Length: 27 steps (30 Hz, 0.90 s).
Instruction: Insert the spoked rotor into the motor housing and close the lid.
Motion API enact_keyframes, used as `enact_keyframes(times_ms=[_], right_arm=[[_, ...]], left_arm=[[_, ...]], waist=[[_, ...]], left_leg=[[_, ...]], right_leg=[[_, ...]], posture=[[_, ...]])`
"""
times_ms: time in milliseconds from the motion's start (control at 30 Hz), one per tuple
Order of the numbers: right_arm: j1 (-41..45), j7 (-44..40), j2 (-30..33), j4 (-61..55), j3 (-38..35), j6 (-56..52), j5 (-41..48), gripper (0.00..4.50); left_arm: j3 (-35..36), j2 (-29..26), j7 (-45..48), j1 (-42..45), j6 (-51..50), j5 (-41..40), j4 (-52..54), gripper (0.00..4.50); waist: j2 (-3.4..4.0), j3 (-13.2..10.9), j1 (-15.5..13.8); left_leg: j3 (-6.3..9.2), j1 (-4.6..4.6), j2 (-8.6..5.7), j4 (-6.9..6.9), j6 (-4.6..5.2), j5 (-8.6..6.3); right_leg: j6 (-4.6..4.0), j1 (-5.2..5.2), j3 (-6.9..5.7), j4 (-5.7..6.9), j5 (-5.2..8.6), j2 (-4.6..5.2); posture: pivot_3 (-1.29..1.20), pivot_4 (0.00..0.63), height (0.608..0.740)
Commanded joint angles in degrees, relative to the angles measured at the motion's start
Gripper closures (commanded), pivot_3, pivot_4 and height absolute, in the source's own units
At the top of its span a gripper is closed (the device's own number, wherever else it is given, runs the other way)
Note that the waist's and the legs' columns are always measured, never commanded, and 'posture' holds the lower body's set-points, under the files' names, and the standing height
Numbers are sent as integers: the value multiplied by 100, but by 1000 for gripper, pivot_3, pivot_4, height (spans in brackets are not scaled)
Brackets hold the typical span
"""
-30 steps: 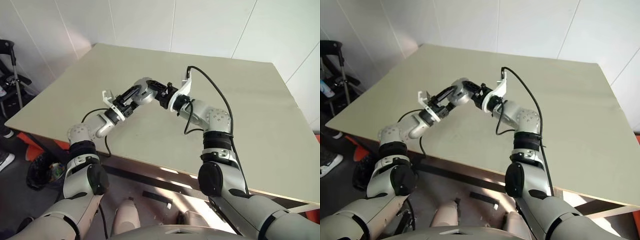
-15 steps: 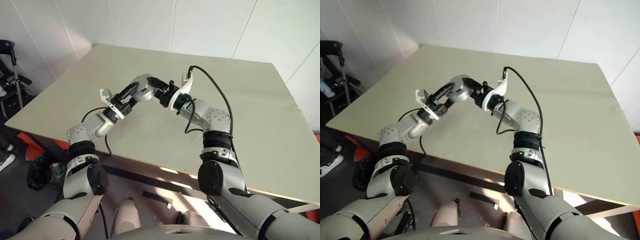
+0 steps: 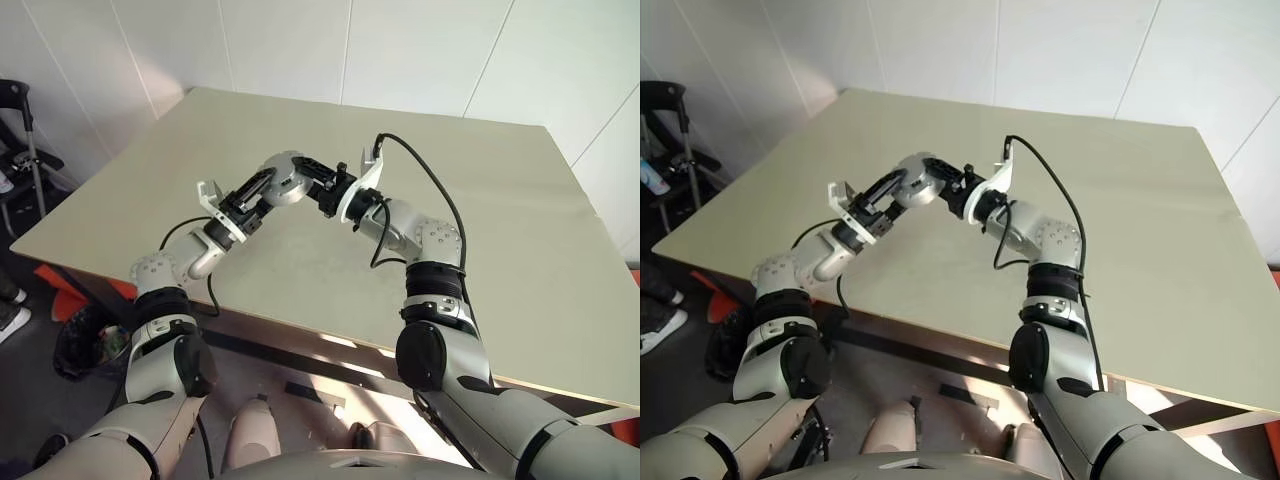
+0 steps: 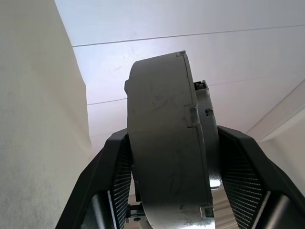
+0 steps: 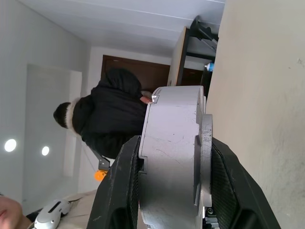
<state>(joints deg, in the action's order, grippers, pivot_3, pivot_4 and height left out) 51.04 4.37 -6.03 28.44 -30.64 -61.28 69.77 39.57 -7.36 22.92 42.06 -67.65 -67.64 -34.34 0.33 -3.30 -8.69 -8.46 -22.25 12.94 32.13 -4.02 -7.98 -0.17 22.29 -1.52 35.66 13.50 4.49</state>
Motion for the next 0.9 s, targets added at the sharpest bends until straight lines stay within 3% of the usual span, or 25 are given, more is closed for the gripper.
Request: enact_keyframes(times_ms=[33,633,833,900], right_arm=[[55,160,-1,-105,218,-32,-165,2564],[1,-181,214,-160,568,187,-587,2564],[-23,-335,283,-212,813,303,-956,590],[-38,-377,295,-241,935,448,-1198,590]], left_arm=[[-132,-36,98,174,158,-92,427,2114],[-117,-49,74,176,181,-149,357,2182],[-184,-66,107,162,206,-155,362,2182],[-211,-72,114,155,221,-157,365,2182]], waist=[[0,0,0],[0,0,1],[0,0,1],[0,0,3]], left_leg=[[0,0,0,0,0,0],[0,-1,0,0,0,0],[0,-3,0,1,0,0],[0,-3,0,1,0,0]], right_leg=[[0,0,0,0,0,0],[0,0,0,0,0,0],[0,1,0,-1,0,0],[0,1,0,-1,0,0]], posture=[[0,0,740],[0,0,740],[0,0,740],[0,0,740]])
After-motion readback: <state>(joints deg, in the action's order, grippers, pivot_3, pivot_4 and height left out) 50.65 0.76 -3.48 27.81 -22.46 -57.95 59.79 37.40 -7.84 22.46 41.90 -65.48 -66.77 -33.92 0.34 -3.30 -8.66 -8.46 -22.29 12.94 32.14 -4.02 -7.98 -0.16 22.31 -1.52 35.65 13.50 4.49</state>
